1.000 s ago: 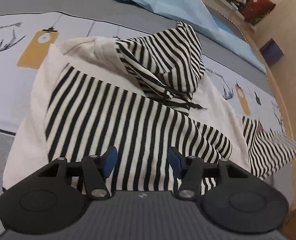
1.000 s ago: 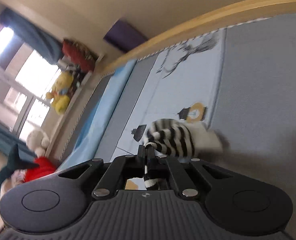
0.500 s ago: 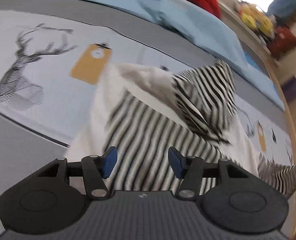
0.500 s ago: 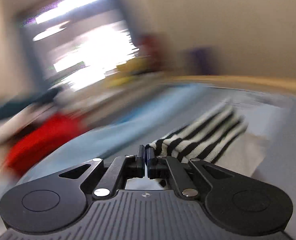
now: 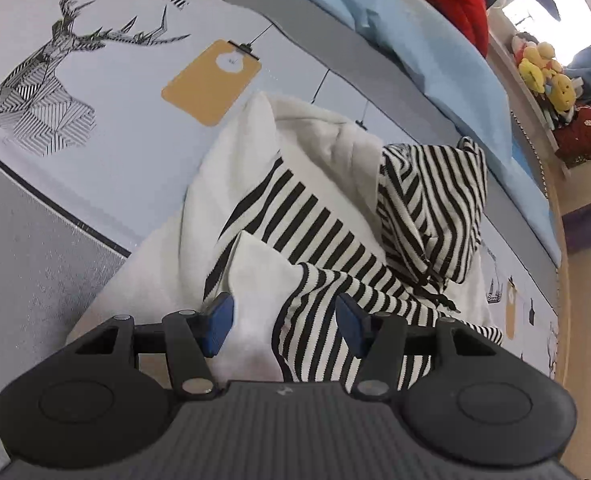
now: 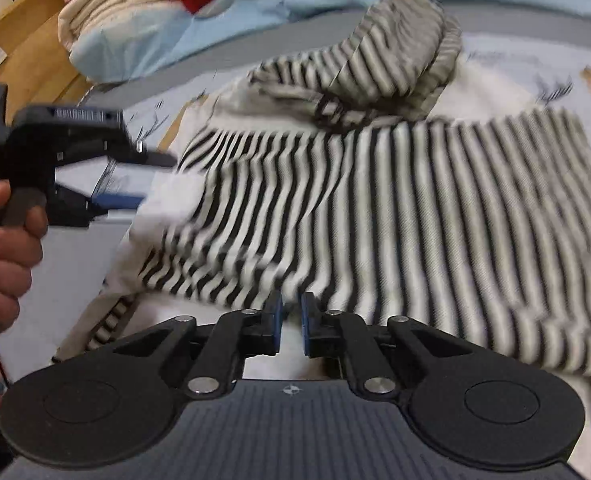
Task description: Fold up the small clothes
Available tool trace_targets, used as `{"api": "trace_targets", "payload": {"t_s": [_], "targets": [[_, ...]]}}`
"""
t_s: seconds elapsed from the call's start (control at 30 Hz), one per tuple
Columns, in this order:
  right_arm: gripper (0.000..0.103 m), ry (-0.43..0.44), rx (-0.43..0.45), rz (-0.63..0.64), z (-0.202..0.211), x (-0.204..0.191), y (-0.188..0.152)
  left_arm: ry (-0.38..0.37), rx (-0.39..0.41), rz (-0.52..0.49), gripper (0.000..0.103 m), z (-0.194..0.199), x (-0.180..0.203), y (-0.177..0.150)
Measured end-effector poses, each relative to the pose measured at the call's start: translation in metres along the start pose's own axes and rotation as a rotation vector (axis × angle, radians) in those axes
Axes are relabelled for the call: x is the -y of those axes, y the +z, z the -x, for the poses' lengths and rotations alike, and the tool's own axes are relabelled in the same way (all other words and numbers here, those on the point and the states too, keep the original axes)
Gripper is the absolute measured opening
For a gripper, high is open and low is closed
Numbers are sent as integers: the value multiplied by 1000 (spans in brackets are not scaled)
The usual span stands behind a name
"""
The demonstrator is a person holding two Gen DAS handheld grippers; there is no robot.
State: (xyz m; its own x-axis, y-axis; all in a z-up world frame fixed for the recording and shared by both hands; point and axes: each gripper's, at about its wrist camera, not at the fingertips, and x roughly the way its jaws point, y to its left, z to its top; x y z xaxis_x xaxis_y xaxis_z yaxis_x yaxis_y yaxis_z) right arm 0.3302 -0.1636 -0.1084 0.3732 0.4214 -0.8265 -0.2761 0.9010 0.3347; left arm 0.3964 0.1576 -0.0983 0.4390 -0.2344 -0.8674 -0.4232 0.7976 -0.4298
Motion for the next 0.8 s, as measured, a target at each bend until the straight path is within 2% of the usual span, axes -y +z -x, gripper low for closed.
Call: {"api": "trace_targets", "payload": {"t_s": [0.17, 0.3, 0.37, 0.4, 0.43, 0.53, 0.6, 0.63, 0.67, 0.77, 0.8], "targets": [[12, -5, 84, -53, 22, 27, 12, 58, 3, 1, 61, -7, -2, 3], [21, -84, 167, -98, 33, 56, 24, 118, -7, -34, 61, -15, -1, 1], [28, -154, 194, -144, 38, 72, 28, 132, -15, -73, 48, -19, 2, -2], [30, -197, 199, -181, 41, 82, 28, 129, -16, -96, 17, -20, 4, -3], [33, -232, 198, -216, 42, 91, 28, 126, -11, -128, 2, -21, 8, -4], [34, -305, 186, -345, 46, 120, 23, 118, 110, -240, 2, 3, 27, -8], [34, -315, 180, -416, 45, 136, 17, 95, 169, -240, 2, 20, 31, -7], [34, -319, 174, -440, 44, 141, 15, 119, 176, -233, 2, 24, 29, -7], [34, -326, 165, -460, 43, 145, 13, 157, 161, -213, 3, 20, 25, -6], [34, -360, 111, -489, 33, 153, 8, 240, 43, -129, 4, -2, 2, -5], [34, -366, 94, -498, 29, 155, 7, 260, 37, -127, 4, -4, -1, -5]]}}
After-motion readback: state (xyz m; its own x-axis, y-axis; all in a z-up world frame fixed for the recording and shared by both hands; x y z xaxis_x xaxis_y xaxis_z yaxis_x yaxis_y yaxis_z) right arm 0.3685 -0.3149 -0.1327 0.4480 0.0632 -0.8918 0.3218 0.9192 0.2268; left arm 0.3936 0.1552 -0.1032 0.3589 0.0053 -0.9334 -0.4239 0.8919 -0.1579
